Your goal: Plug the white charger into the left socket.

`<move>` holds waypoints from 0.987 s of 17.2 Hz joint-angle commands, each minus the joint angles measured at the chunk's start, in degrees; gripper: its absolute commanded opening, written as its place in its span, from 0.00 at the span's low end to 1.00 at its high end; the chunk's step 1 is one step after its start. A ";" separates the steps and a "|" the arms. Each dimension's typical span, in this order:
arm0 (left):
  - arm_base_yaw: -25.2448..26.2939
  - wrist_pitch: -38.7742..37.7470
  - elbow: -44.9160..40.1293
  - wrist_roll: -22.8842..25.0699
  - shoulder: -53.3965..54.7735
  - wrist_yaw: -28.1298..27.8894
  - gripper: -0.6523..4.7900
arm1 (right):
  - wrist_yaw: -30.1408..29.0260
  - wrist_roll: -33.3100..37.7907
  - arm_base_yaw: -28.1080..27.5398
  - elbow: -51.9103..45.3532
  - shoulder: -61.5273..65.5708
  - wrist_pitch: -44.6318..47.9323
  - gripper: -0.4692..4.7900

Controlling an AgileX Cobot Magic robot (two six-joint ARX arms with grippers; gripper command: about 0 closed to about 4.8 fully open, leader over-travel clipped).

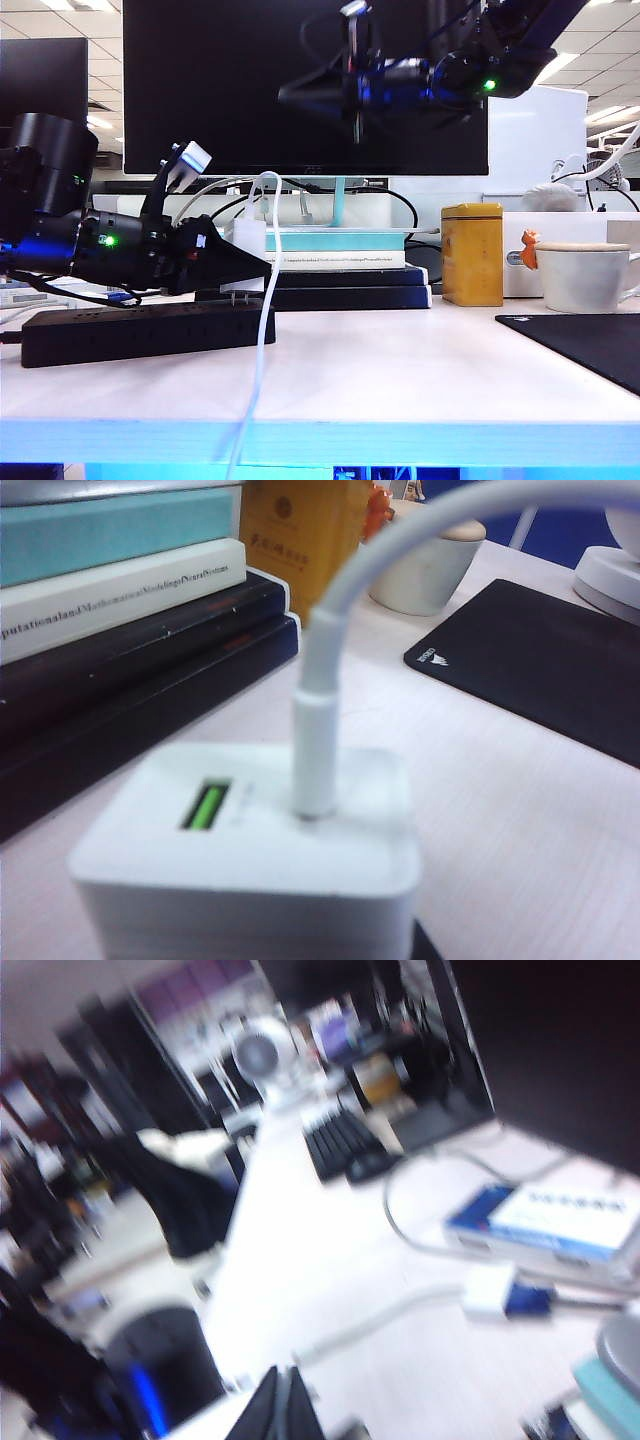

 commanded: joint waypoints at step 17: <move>-0.04 -2.21 -0.11 -0.44 0.31 0.26 0.44 | 32.28 -56.28 9.73 0.24 -8.46 -53.11 0.08</move>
